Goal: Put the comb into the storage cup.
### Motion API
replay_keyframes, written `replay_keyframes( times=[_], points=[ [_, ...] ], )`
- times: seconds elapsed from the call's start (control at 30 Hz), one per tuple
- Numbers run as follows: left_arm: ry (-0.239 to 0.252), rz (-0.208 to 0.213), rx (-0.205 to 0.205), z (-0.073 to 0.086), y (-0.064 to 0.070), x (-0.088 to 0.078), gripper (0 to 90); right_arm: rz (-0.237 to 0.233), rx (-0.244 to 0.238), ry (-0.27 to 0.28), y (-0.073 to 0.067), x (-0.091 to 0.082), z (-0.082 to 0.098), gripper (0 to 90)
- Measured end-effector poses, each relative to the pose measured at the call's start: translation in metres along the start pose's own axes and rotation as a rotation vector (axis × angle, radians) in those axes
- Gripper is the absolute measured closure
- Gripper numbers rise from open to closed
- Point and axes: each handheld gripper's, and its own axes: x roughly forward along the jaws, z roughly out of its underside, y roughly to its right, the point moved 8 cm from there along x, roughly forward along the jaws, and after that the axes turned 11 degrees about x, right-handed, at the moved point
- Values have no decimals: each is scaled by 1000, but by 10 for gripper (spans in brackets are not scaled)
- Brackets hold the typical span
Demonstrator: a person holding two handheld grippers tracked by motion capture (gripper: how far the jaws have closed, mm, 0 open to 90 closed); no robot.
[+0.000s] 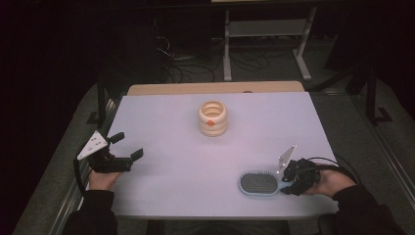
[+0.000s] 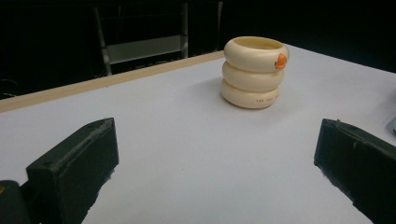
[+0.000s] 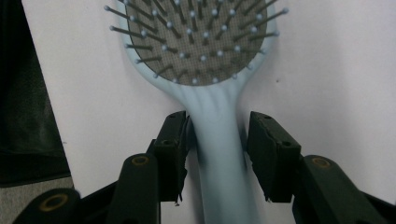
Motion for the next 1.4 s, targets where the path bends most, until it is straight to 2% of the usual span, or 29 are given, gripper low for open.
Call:
replay_keyframes(
  times=[0.17,0.3,0.47,0.53,0.63,0.8,1.03,1.23,1.4],
  points=[
    [1,0,-1,0,0,0,0,-12,-13,-15,0,0,-3,626],
    [1,-1,-1,0,0,0,0,-13,-17,-11,0,0,-3,637],
    [0,-1,0,0,0,0,0,-16,-43,5,-3,0,-2,675],
    [1,-1,-1,0,0,0,0,-59,-11,27,-3,-1,-1,686],
    [-1,1,0,0,0,0,0,-90,47,57,1,-1,1,687],
    [-1,1,-2,0,0,0,0,-144,104,129,5,-6,2,688],
    [-1,-1,-1,0,0,0,0,-141,143,138,6,-5,2,689],
    [-3,3,3,0,0,0,0,-134,151,171,6,-10,-2,689],
    [0,3,2,0,2,0,0,-111,145,165,6,-17,-8,688]
  ],
)
